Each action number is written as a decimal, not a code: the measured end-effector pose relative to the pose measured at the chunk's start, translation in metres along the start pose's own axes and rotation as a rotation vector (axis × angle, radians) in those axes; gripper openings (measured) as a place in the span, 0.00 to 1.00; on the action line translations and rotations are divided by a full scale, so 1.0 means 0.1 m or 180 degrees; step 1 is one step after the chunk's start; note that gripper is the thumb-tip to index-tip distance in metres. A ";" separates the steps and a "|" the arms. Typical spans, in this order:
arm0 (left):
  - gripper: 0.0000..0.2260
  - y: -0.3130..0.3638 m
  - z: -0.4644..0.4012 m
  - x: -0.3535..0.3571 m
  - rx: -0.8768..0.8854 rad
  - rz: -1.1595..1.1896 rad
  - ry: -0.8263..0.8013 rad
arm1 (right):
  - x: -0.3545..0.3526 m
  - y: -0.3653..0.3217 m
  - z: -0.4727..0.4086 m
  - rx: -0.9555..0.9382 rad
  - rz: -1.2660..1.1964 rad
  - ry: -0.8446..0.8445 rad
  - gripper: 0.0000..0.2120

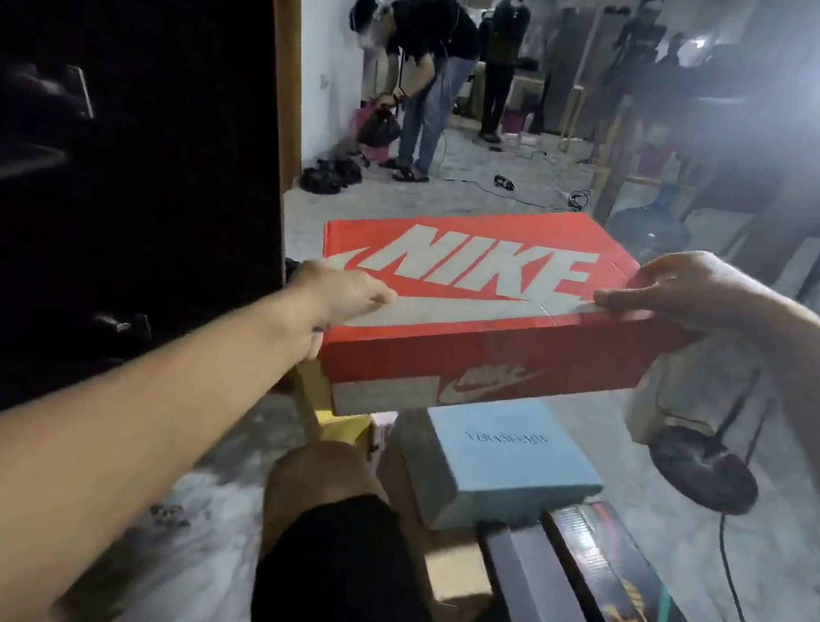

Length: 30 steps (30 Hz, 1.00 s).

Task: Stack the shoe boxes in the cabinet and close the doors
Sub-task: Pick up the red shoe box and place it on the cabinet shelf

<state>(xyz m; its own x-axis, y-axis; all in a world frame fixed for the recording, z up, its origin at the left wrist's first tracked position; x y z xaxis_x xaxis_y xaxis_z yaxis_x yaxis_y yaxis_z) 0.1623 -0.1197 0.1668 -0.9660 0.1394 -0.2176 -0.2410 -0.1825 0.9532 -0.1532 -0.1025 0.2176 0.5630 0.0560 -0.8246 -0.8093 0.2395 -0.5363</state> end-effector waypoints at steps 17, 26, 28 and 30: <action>0.14 -0.83 -0.09 -1.95 -0.0548 -0.0217 0.0919 | 1.47 -1.65 -0.71 -0.1254 0.0001 -0.1183 0.45; 0.27 -1.52 0.02 -2.67 -0.0730 -0.0304 0.0728 | 2.58 -2.29 -1.15 -0.1866 0.0622 -0.1453 0.42; 0.41 -1.72 0.01 -2.82 -0.0697 -0.0484 0.0670 | 2.83 -2.45 -1.23 -0.1964 0.0808 -0.1510 0.41; 0.53 -1.94 -0.02 -2.98 -0.0755 -0.0627 0.0626 | 3.08 -2.60 -1.34 -0.2112 0.0960 -0.1569 0.38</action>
<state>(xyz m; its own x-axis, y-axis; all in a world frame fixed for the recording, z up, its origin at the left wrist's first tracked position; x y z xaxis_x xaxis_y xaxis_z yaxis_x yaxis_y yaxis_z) 0.4973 -0.1274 0.0460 -0.8928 0.0087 -0.4504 -0.4169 -0.3947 0.8187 0.2076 -0.2772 0.0791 0.1936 0.4747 -0.8586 -0.7793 -0.4572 -0.4285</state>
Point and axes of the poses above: each hand's wrist, its own z-axis away from the middle knuckle, its own x-axis out of the palm, y = z × x, the point moved 1 cm from there along -z, towards the middle knuckle, and after that the axes turned 12 degrees about -y, right-handed, at the moved point
